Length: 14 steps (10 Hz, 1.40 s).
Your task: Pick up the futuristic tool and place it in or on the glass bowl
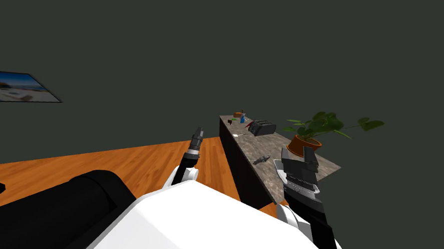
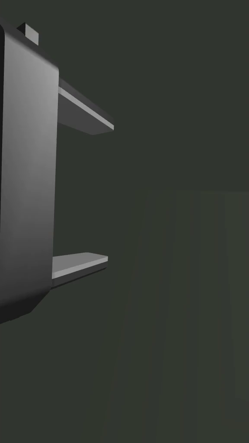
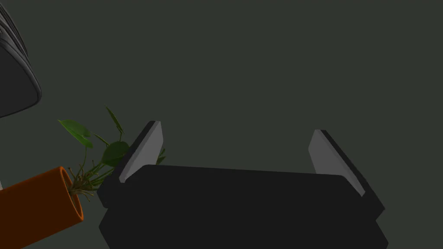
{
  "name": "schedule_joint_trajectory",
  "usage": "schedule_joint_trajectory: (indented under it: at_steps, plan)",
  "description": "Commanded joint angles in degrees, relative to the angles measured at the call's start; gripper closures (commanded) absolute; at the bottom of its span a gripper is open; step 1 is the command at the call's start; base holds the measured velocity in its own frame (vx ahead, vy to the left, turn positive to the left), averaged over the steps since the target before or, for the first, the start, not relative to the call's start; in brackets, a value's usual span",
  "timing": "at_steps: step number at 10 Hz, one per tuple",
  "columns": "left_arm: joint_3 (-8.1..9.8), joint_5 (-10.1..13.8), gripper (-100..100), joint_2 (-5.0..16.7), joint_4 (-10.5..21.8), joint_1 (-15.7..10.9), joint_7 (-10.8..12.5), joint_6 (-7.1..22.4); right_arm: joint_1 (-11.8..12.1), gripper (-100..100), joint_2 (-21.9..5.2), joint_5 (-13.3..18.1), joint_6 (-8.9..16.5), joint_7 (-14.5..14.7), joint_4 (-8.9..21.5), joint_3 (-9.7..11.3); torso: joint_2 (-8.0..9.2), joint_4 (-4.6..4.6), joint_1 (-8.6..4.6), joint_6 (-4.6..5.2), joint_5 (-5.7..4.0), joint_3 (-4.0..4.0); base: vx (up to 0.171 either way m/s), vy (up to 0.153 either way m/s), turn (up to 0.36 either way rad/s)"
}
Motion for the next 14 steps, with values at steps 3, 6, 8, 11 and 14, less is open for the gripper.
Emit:
schedule_joint_trajectory:
  at_steps: [3, 6, 8, 11, 14]
  plan:
    - [-0.01, 0.0, 0, 0.0, 0.0, 0.0, 0.0, 0.0, -1.8, -100, -4.0, -1.6, 2.9, -3.9, -1.5, -3.2, 0.58, 0.11, 0.36, 0.03, 0.07, 0.32, -0.162, 0.103, -0.158]
    - [-0.01, 0.0, 0, 0.0, 0.0, 0.0, 0.0, 0.0, -3.1, -100, -5.3, -3.3, 6.9, -8.2, -2.1, -6.3, 0.71, 0.16, 0.54, 0.01, 0.13, 0.42, -0.183, 0.134, -0.125]
    - [-0.01, 0.0, 0, 0.0, 0.0, 0.0, 0.0, 0.0, -3.5, -100, -5.6, -4.0, 8.7, -10.0, -2.2, -7.5, 0.66, 0.15, 0.49, 0.01, 0.11, 0.39, -0.133, 0.097, -0.117]
    - [-0.01, 0.0, 0, 0.0, 0.0, 0.0, 0.0, 0.0, -4.1, -100, -5.9, -5.6, 13.1, -14.0, -2.1, -10.0, 0.32, 0.07, 0.43, 0.01, 0.09, 0.19, -0.077, 0.083, -0.122]
    - [-0.01, 0.0, 0, 0.0, 0.0, 0.0, 0.0, 0.0, -4.6, -100, -6.0, -7.4, 17.8, -18.6, -1.8, -12.9, 0.13, 0.04, 0.27, -0.03, 0.07, 0.09, -0.036, 0.045, -0.052]
